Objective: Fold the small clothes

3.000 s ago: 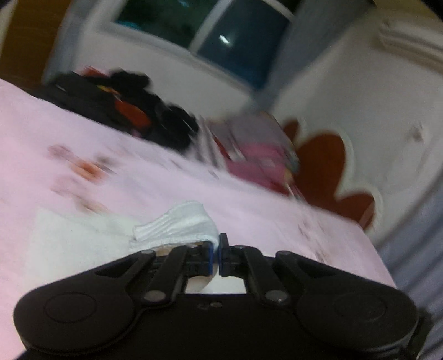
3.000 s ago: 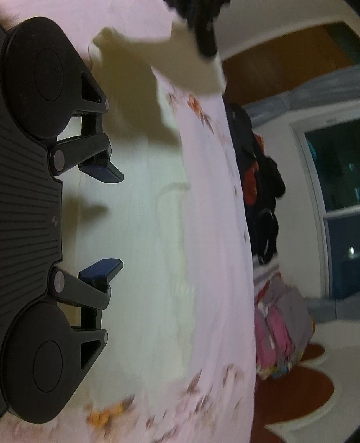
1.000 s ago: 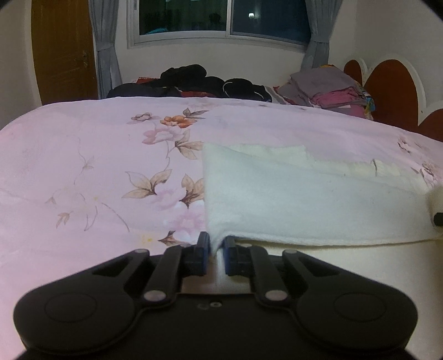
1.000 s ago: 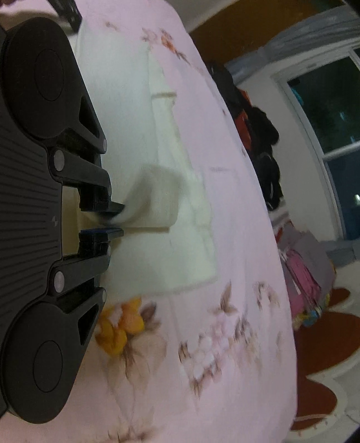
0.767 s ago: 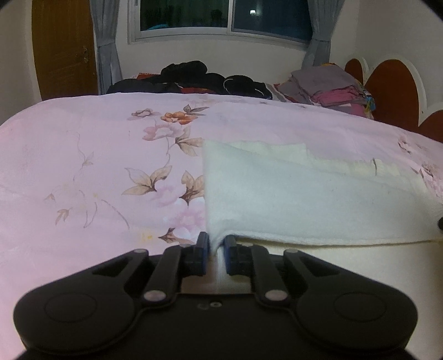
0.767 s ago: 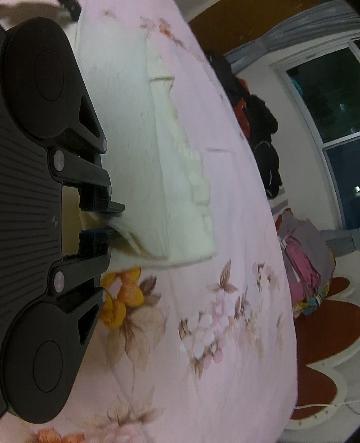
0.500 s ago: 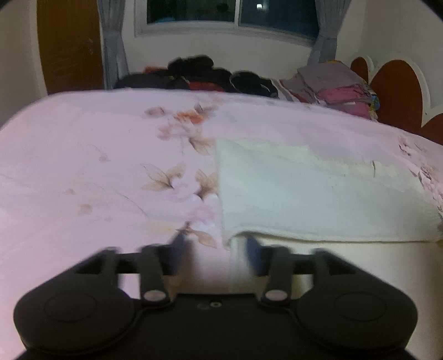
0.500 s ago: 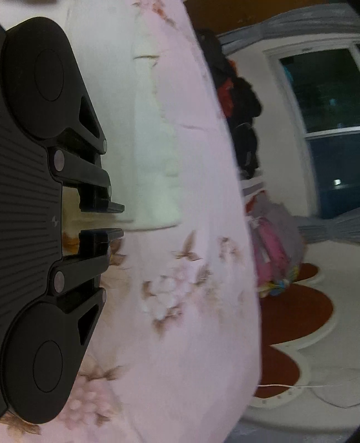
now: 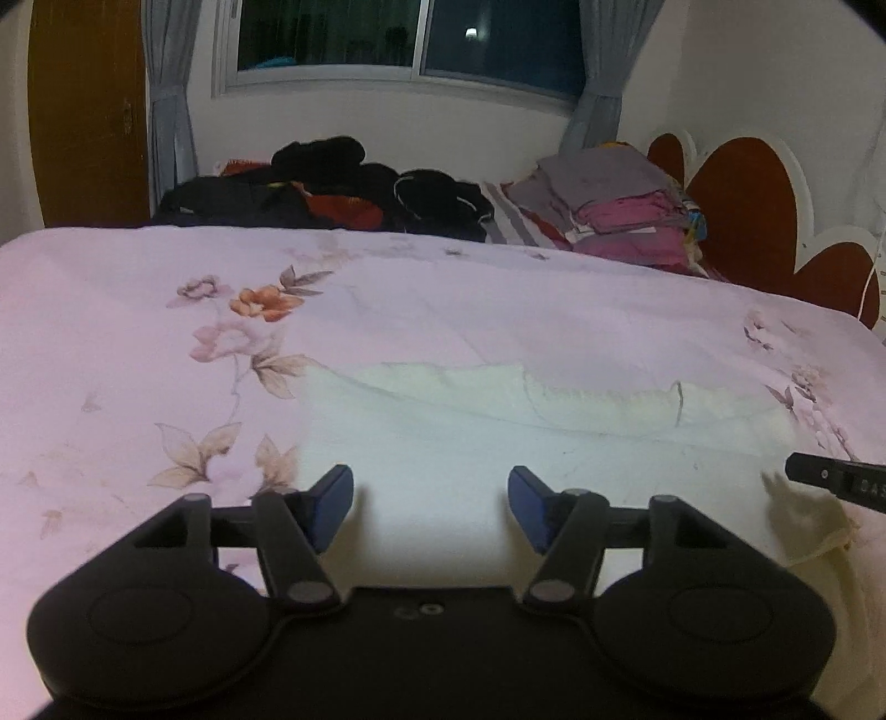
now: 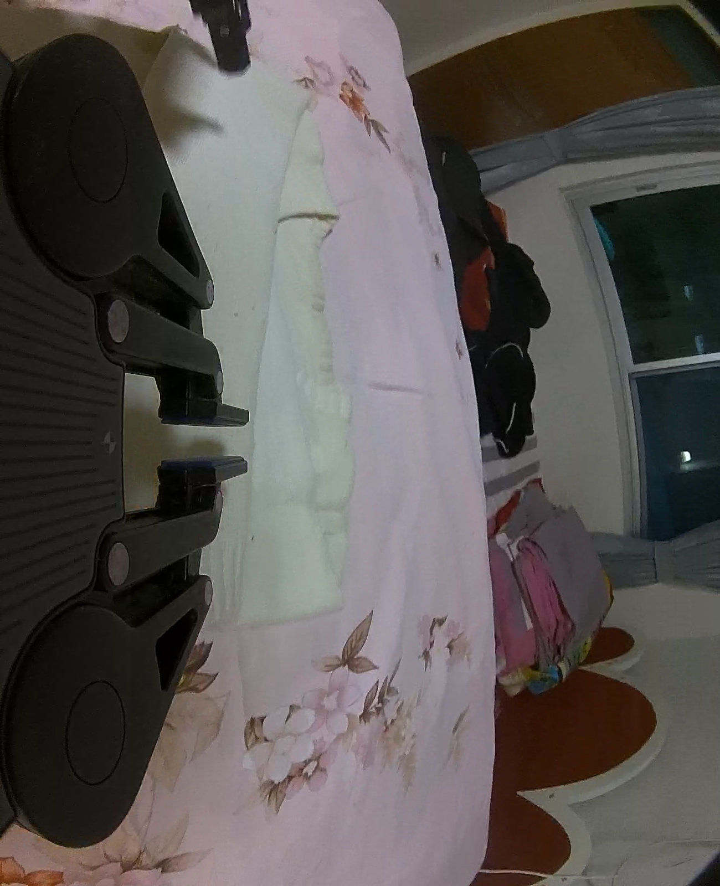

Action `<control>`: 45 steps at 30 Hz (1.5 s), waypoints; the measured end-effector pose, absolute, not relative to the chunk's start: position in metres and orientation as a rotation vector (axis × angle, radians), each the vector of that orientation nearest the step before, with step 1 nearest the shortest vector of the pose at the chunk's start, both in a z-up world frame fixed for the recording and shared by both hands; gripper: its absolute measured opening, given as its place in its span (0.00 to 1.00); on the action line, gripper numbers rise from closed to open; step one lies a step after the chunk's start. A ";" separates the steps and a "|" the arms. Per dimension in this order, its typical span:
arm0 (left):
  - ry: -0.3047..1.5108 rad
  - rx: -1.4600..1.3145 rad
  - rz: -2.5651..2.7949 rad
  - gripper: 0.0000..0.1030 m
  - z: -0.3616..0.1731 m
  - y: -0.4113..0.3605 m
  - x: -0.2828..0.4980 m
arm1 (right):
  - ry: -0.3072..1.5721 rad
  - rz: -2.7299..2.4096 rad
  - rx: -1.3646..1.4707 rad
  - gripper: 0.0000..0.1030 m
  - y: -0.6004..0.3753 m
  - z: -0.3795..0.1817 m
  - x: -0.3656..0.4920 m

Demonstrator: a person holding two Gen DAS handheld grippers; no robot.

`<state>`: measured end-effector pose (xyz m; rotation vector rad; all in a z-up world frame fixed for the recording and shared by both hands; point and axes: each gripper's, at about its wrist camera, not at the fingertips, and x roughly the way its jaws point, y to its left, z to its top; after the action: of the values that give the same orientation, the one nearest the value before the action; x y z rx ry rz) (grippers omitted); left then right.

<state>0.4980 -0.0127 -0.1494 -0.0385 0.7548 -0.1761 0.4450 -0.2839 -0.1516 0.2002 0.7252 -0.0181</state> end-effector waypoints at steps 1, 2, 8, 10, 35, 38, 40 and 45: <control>0.753 -0.035 -0.176 0.59 -0.150 -0.013 0.499 | 0.725 -0.020 0.202 0.09 -0.286 -0.152 0.445; 0.754 -0.027 -0.178 0.59 -0.151 -0.015 0.500 | 0.724 -0.023 0.204 0.09 -0.288 -0.152 0.445; 0.765 -0.016 -0.184 0.59 -0.151 -0.021 0.502 | 0.678 -0.059 0.205 0.85 -0.292 -0.145 0.448; 0.766 -0.014 -0.183 0.59 -0.151 -0.022 0.503 | 0.661 -0.051 0.188 0.85 -0.287 -0.142 0.448; 0.798 -0.037 -0.084 0.61 -0.184 -0.004 0.538 | 0.779 -0.006 0.099 0.46 -0.288 -0.195 0.480; 0.803 -0.042 -0.077 0.61 -0.183 -0.004 0.537 | 0.776 -0.031 0.132 0.46 -0.297 -0.189 0.478; 0.809 -0.038 -0.071 0.60 -0.180 -0.005 0.535 | 0.765 -0.029 0.129 0.46 -0.298 -0.186 0.471; 0.817 -0.015 -0.071 0.61 -0.180 -0.004 0.534 | 0.779 -0.058 0.132 0.46 -0.308 -0.187 0.467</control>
<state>0.5339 -0.0041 -0.1801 -0.0154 0.8173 -0.0711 0.4666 -0.3076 -0.1870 0.1320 0.7789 -0.0583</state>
